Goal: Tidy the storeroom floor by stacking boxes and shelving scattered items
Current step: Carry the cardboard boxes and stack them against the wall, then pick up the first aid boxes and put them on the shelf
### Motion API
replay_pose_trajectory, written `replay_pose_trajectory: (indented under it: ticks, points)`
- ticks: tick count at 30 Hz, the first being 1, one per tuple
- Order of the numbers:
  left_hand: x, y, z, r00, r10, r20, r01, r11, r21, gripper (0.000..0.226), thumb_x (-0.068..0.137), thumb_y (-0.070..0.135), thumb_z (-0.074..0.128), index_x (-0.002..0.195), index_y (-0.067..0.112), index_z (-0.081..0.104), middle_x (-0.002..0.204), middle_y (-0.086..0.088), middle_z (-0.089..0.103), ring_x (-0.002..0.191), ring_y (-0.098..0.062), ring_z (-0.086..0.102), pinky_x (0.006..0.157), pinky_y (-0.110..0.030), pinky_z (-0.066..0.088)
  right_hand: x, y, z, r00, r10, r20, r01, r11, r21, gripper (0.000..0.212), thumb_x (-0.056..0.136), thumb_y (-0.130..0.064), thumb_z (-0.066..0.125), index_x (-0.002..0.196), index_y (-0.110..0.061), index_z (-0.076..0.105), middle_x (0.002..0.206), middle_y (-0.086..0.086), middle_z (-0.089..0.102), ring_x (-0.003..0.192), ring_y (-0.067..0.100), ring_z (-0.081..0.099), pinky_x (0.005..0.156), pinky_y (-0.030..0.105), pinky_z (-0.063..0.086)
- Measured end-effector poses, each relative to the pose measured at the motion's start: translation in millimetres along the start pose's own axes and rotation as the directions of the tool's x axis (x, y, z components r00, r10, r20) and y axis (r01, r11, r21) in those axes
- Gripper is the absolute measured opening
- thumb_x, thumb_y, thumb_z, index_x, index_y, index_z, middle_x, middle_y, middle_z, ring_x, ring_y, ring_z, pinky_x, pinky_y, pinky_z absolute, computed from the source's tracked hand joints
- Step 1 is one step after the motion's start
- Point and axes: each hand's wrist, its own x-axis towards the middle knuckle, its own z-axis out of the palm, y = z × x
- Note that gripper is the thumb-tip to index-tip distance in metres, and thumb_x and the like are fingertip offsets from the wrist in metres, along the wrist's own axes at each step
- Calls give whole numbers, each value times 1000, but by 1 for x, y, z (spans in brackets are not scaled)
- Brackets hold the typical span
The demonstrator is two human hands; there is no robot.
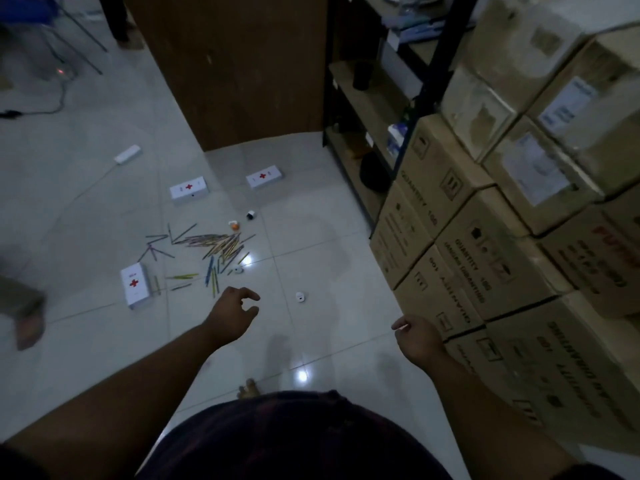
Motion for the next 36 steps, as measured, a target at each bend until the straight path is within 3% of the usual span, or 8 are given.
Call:
replay_pose_trajectory:
  ticks: [4,10,18,28,36]
  points:
    - [12,-53,-31,998,-63,6,63,997,-48,20,93,29,71,113,29,67,130,-7,52,107,-21,63,90,-31,49,1,-60,40,999,-37,34,37,999,18,28,86,-7,55,77,-29,70,67,-1,67,59,17,61,55,29,49]
    - [33,-124,-81,993,-120,-6,119,989,-92,20,94,29,70,113,26,69,130,-8,54,106,-22,62,95,-34,50,5,-135,91,999,-43,23,44,999,-23,23,89,-10,58,80,-28,69,63,-3,66,55,12,60,49,24,42]
    - [43,-183,-127,992,-119,-44,110,980,-165,20,96,27,68,116,26,67,126,-5,55,104,-16,58,88,-28,47,21,-213,138,999,-35,30,36,999,-33,23,92,-12,56,83,-28,69,67,0,67,59,19,62,51,25,43]
    - [108,-219,-165,984,-165,-67,144,959,-244,15,95,26,69,109,31,67,126,-3,57,105,-17,58,87,-30,48,87,-300,153,997,-81,-20,79,994,-70,23,88,-12,58,79,-31,68,71,-7,67,66,15,64,62,31,55]
    - [214,-243,-249,981,-162,-107,128,953,-274,17,95,27,69,111,32,67,119,1,55,106,-17,61,87,-27,48,208,-418,158,996,-84,-26,82,994,-74,20,90,-11,59,83,-27,69,76,-5,67,68,17,63,57,24,46]
